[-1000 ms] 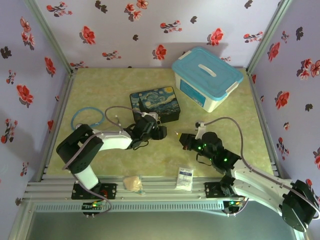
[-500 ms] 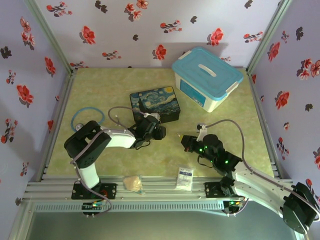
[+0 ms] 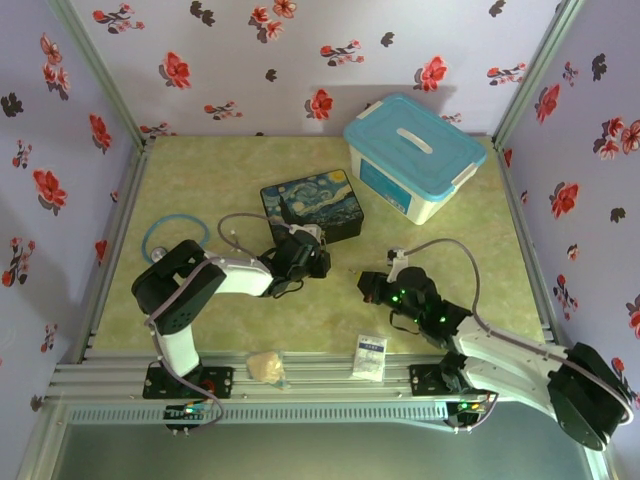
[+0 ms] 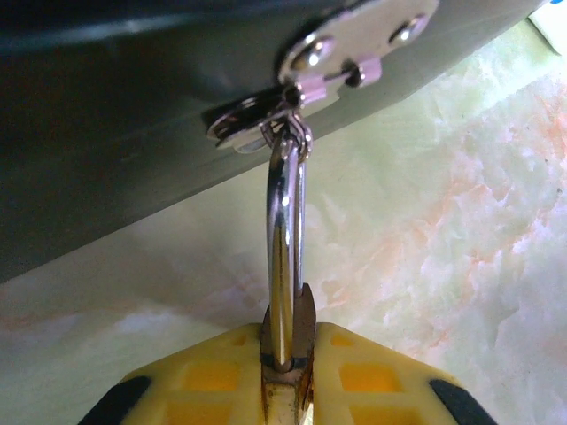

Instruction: Unlock a padlock with a key

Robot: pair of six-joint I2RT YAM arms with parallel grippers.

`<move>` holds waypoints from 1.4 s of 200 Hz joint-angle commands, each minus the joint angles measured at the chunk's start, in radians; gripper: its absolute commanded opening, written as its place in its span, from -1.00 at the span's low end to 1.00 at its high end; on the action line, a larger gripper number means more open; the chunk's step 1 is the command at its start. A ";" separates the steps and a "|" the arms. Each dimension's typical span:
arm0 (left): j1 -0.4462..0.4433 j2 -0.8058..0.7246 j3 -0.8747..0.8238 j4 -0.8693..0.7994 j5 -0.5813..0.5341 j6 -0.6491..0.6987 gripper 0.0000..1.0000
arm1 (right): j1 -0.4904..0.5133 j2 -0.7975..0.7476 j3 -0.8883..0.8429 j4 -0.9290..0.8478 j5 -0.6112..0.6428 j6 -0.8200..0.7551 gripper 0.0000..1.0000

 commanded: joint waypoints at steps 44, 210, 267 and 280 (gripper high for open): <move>-0.004 -0.092 -0.058 0.002 0.006 -0.104 -0.84 | -0.006 0.144 0.039 0.022 0.066 0.181 -1.00; -0.016 -0.297 -0.266 0.167 -0.045 -0.373 -1.00 | 0.013 0.573 0.126 0.419 -0.130 0.336 -1.00; -0.018 -0.242 -0.367 0.406 -0.079 -0.520 -1.00 | 0.017 0.664 0.120 0.542 -0.159 0.356 -1.00; -0.018 -0.222 -0.385 0.471 -0.085 -0.559 -1.00 | 0.017 0.697 0.100 0.628 -0.162 0.387 -1.00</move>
